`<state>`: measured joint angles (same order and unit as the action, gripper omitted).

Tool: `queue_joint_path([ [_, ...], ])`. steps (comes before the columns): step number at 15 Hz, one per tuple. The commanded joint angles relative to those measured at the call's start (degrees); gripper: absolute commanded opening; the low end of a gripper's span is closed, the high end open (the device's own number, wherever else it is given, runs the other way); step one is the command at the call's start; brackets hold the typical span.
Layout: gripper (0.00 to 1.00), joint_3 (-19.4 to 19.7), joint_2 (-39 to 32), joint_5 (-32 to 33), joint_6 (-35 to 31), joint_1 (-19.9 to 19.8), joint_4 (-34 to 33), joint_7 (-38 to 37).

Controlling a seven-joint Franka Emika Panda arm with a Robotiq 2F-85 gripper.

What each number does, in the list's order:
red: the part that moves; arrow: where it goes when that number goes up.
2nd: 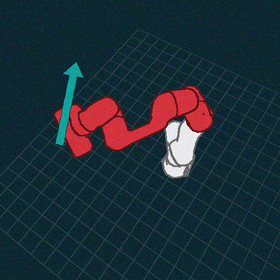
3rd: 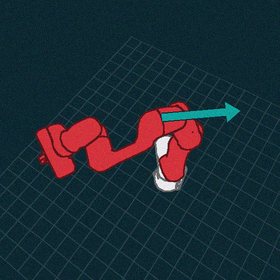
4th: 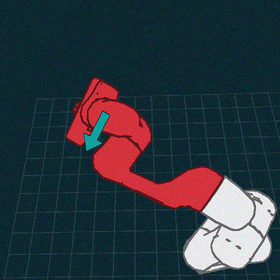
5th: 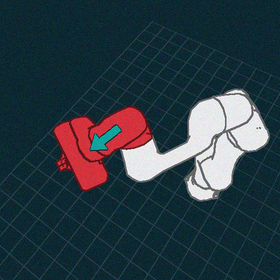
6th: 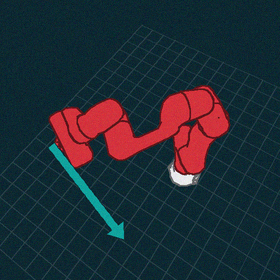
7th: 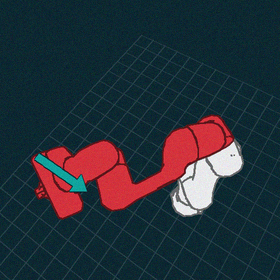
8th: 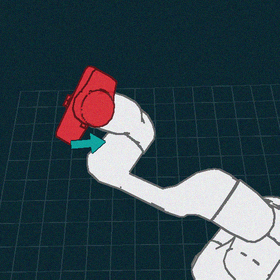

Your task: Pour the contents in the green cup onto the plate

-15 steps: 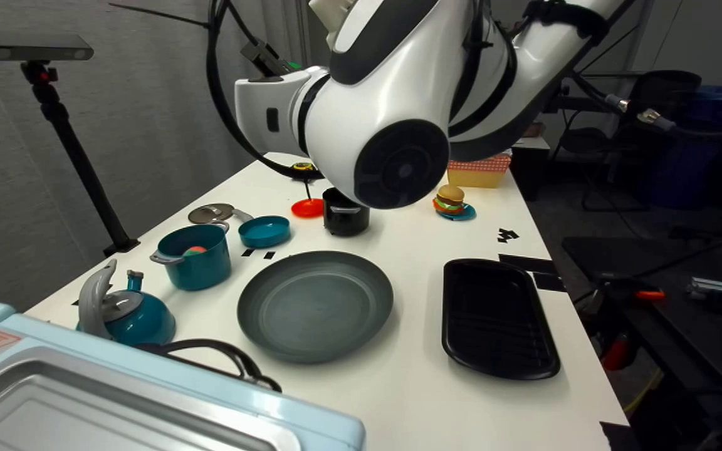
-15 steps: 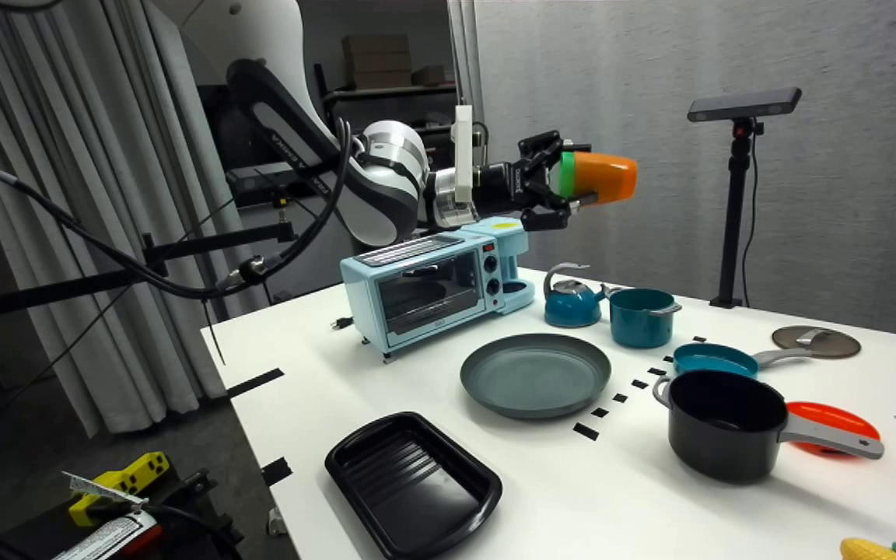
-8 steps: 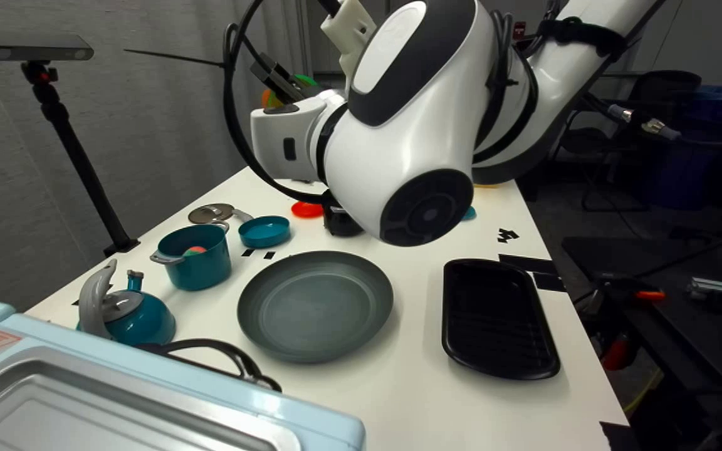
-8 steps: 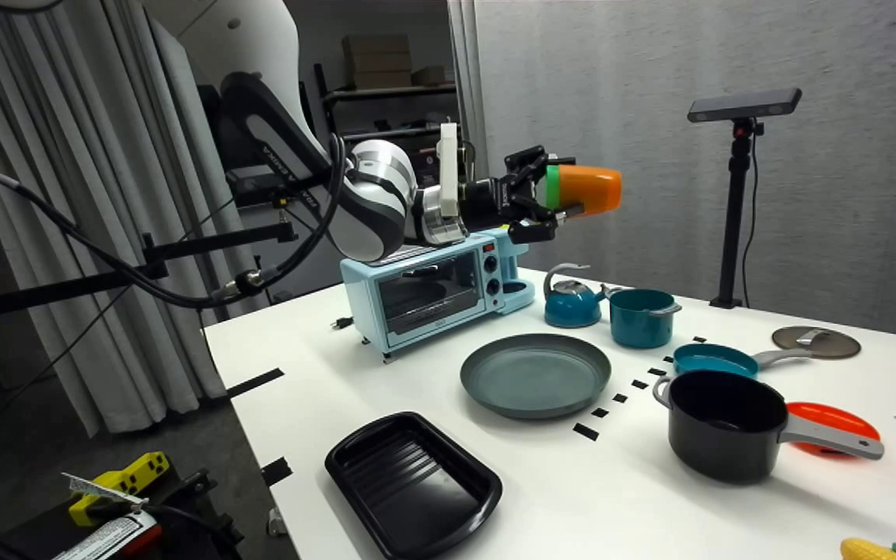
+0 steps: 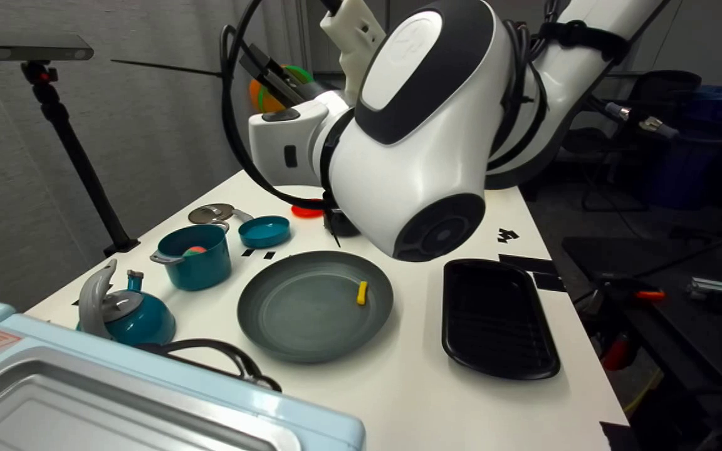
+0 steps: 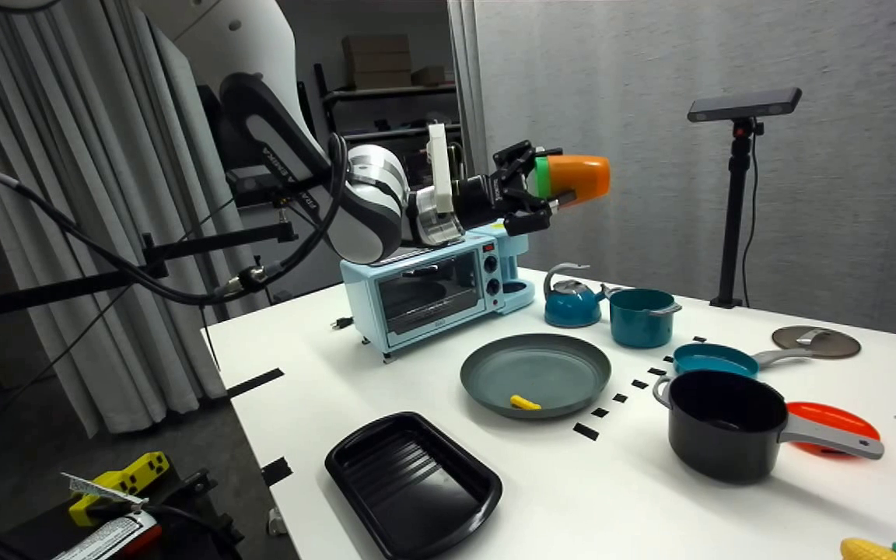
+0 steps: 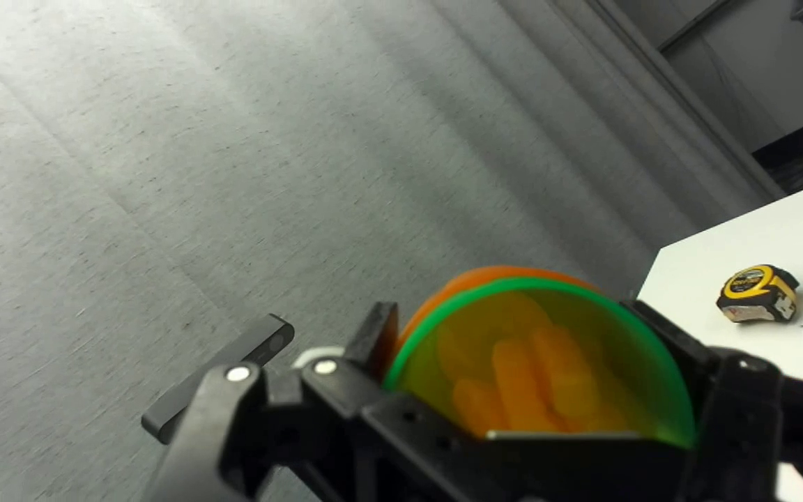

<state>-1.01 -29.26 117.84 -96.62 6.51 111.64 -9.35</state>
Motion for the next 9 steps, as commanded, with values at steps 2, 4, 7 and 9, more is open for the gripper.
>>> queue_joint_path([
  [2,0.56,-0.2,0.6,4.7,4.1,0.1,2.2,-0.6],
  [4,0.56,0.1,0.5,7.6,6.1,0.4,3.0,-0.9],
  [7,0.56,0.1,0.7,11.5,9.0,0.5,4.3,-1.2],
  [9,0.56,0.1,0.8,13.7,10.8,0.5,5.0,-1.4],
])
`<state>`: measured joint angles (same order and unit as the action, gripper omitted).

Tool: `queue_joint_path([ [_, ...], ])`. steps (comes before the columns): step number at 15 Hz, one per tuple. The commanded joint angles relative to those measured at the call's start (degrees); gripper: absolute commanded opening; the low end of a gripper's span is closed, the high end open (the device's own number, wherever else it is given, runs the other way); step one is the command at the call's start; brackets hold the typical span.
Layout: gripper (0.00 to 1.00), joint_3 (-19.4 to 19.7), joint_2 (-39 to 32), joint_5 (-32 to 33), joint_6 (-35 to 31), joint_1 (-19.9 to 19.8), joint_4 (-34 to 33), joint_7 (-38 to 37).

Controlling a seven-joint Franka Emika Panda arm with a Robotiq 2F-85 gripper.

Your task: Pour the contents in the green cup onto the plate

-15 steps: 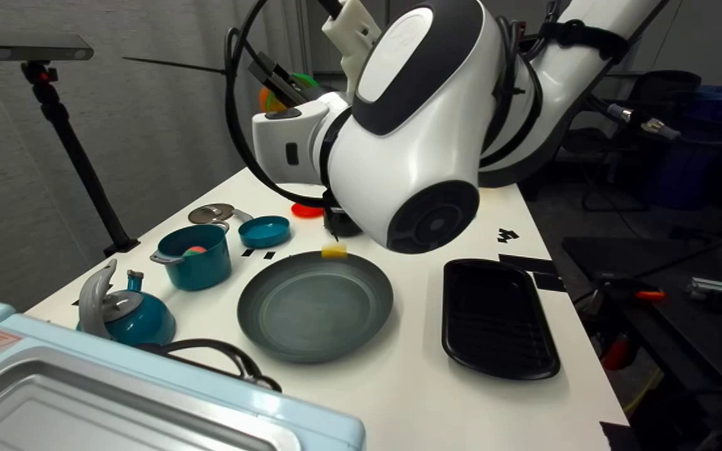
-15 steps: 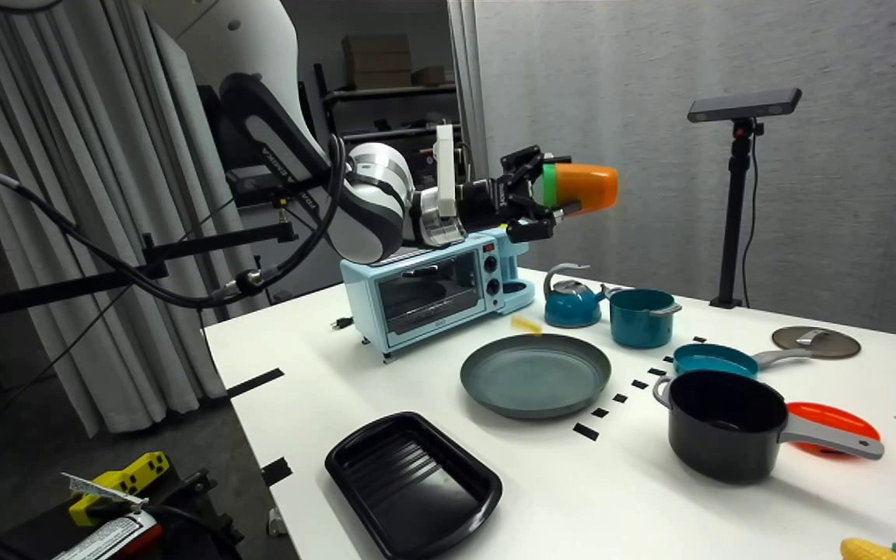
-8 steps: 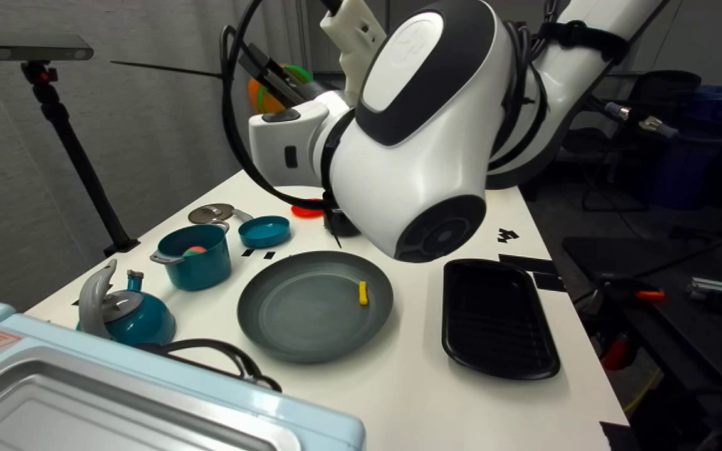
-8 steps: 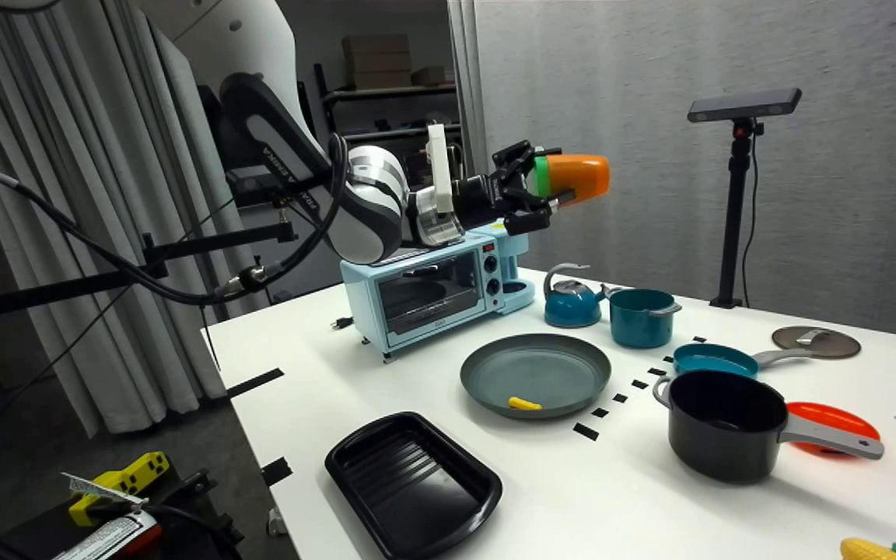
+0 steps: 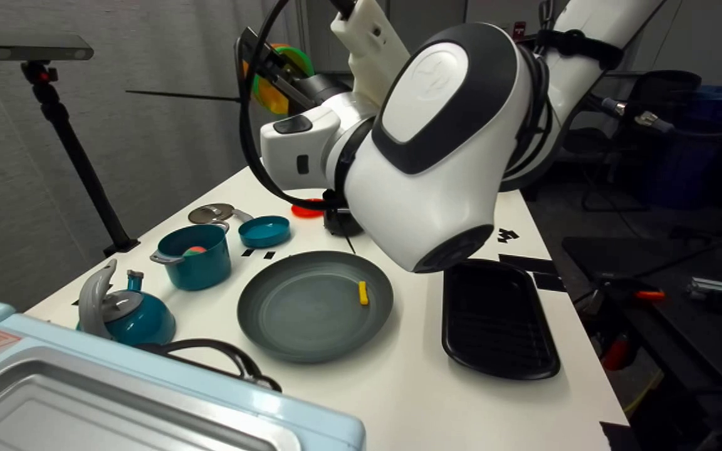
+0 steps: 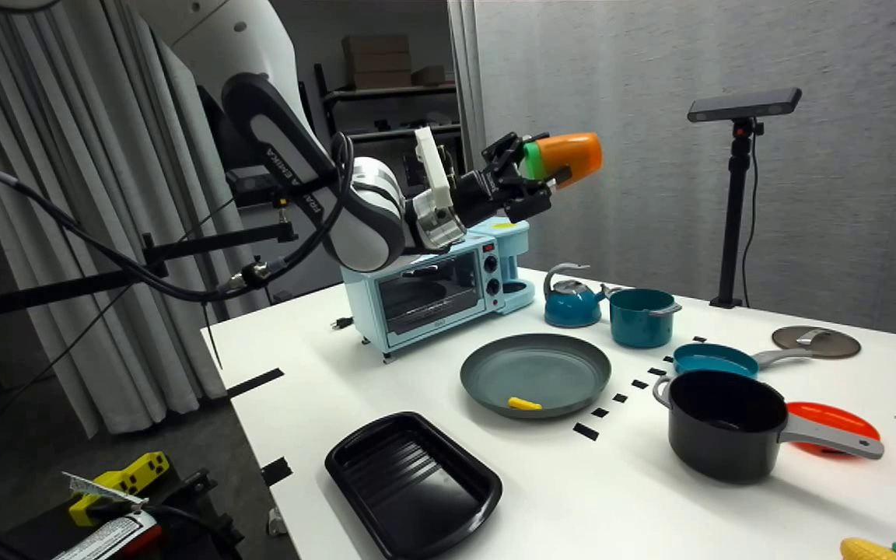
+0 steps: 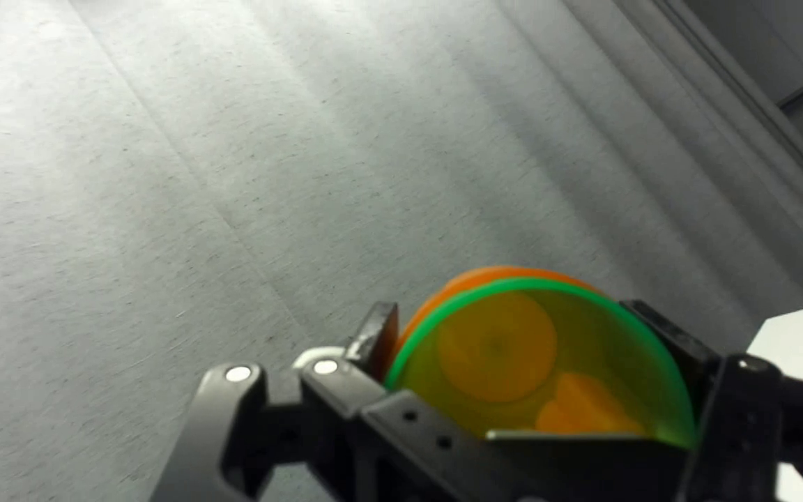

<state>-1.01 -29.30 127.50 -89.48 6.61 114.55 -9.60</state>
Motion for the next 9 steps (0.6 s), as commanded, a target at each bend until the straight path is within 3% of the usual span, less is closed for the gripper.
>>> queue_joint_path([
  [1,0.56,0.0,0.8,4.9,4.3,0.3,2.3,-1.1],
  [9,0.56,-0.2,0.6,6.2,6.2,-0.2,2.0,-0.9],
])
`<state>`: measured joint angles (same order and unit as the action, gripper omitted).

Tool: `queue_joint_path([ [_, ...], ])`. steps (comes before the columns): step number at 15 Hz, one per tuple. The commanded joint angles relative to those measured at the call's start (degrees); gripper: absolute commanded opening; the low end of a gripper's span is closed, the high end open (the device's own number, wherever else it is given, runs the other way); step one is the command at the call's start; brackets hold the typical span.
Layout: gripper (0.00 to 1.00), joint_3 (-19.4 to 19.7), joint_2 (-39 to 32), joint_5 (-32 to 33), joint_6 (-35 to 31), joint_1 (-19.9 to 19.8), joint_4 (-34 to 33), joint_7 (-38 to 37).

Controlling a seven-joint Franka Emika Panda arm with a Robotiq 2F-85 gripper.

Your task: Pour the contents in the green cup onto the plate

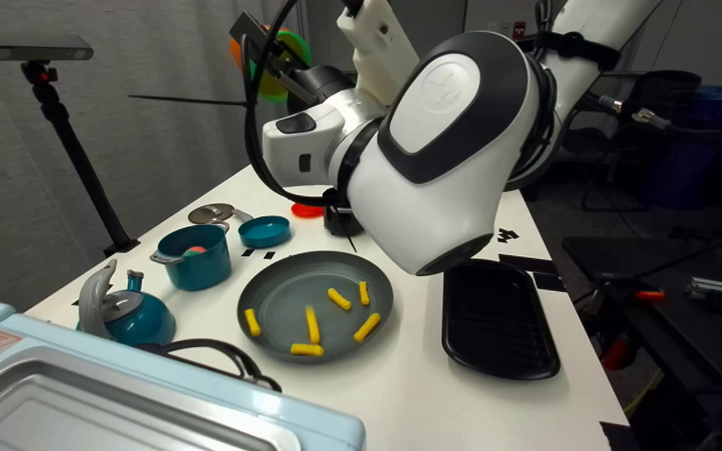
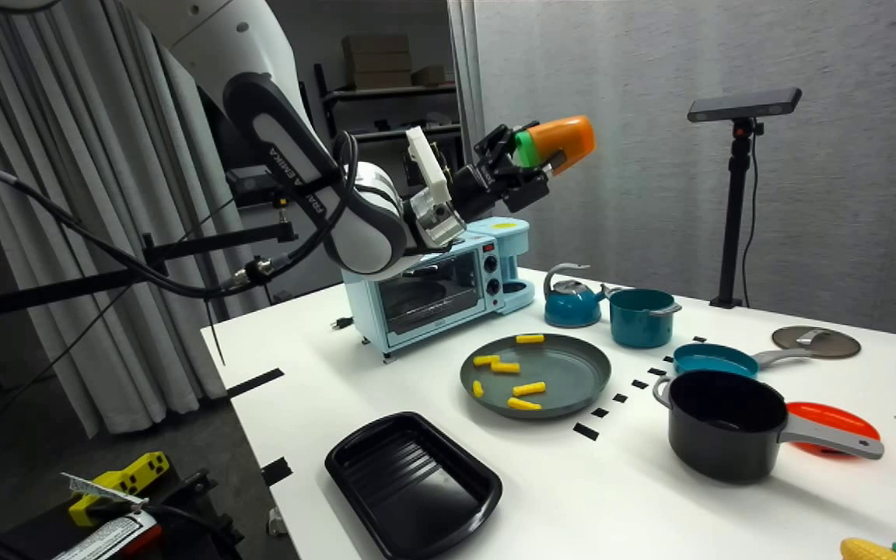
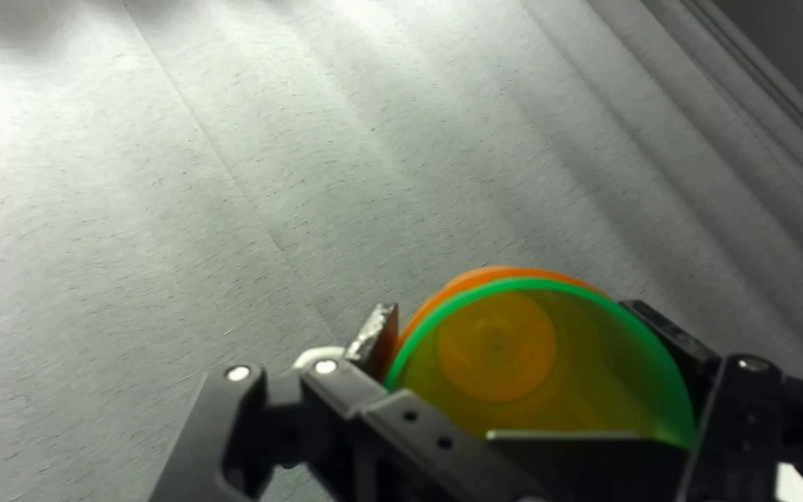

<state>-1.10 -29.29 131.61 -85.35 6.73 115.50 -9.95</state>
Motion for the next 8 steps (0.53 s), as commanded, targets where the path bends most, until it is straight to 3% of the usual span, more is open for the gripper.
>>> queue_joint_path([
  [1,0.56,-0.2,0.6,1.7,1.7,-0.5,0.9,-0.3],
  [4,0.56,-0.9,0.7,-1.0,-0.8,-1.5,-0.1,0.4],
  [8,0.56,-2.3,0.9,-9.3,-7.8,-3.9,-3.5,2.2],
])
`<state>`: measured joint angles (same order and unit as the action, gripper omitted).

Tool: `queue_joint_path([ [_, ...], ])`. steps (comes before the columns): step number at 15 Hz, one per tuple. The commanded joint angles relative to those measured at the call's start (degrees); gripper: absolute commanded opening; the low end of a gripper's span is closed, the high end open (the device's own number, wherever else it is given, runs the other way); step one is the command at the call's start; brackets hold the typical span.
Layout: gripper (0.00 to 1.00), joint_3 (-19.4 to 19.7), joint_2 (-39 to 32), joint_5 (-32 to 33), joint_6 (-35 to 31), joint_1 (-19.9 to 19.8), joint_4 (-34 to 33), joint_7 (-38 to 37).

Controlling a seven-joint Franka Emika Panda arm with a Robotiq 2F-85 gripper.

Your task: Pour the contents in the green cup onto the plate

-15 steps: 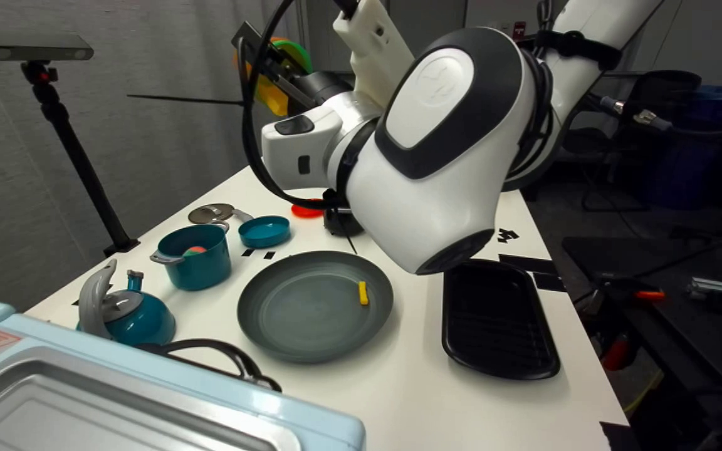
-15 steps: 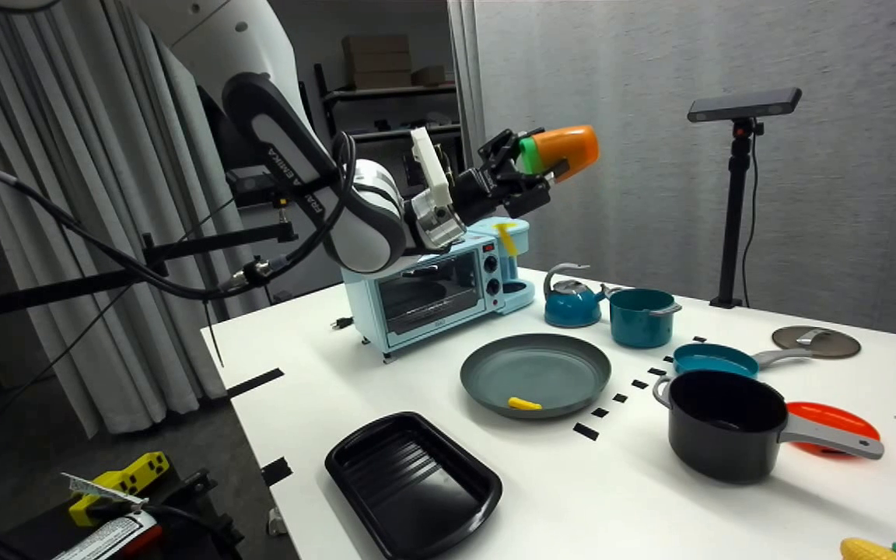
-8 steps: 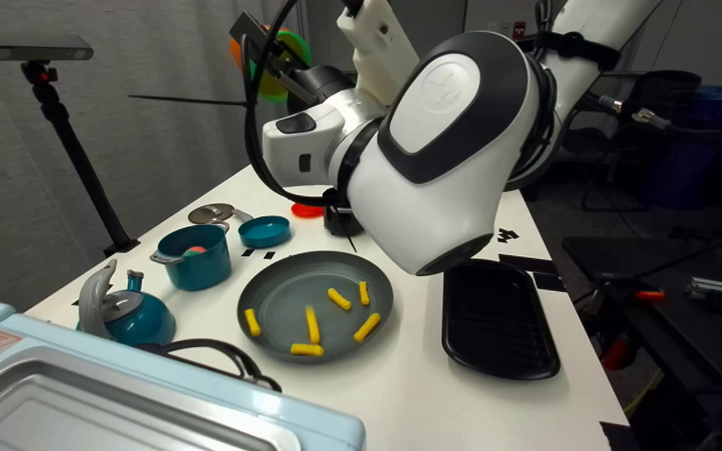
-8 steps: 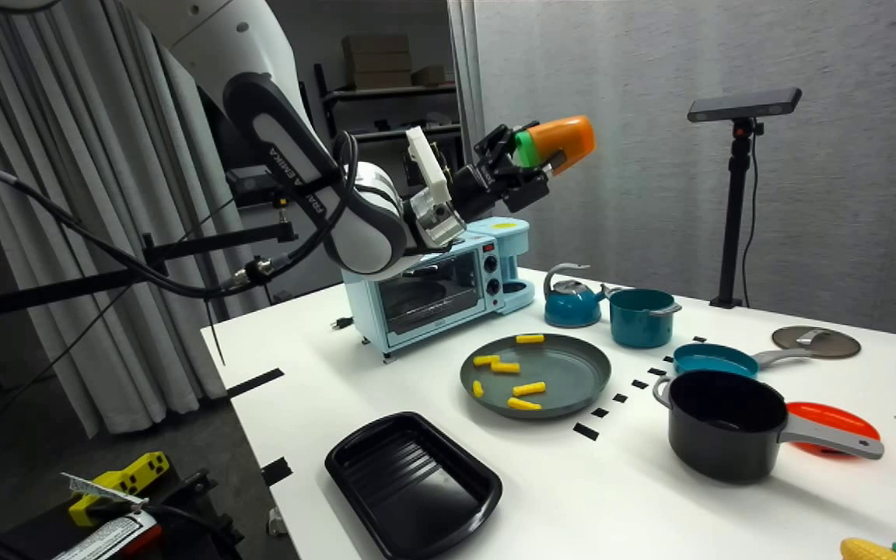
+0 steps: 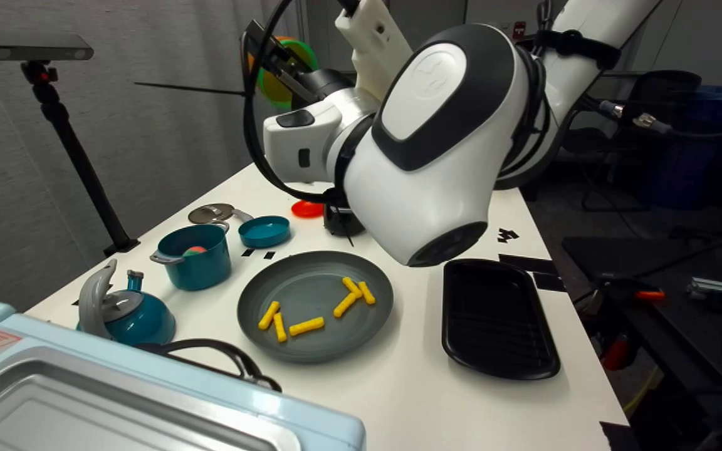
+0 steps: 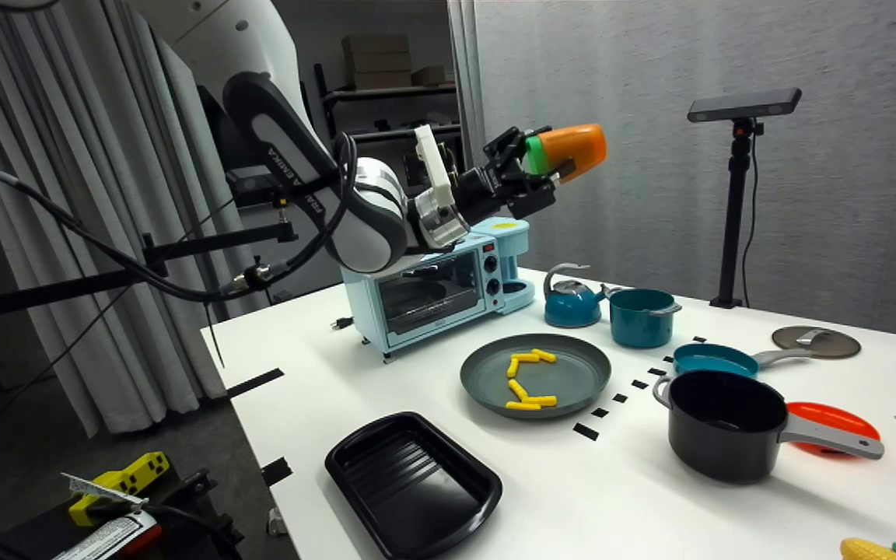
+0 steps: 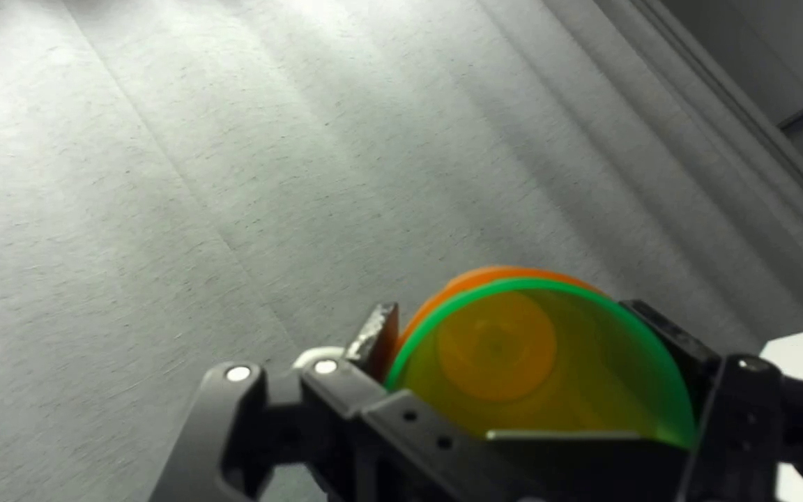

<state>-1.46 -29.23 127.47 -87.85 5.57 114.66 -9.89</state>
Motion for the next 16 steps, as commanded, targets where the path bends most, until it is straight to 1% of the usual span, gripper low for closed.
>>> queue_joint_path([
  [1,0.56,-2.1,0.8,-7.8,-7.6,-3.5,-3.9,2.9],
  [5,0.56,-1.7,-0.4,-18.2,-16.3,-6.4,-10.3,7.7],
  [10,0.56,-1.0,-3.0,-33.4,-23.4,-10.0,-17.7,15.4],
  [13,0.56,-1.0,-3.9,-44.0,-25.4,-11.5,-20.6,20.3],
  [16,0.56,-0.8,-4.4,-55.1,-24.7,-12.4,-22.4,24.7],
])
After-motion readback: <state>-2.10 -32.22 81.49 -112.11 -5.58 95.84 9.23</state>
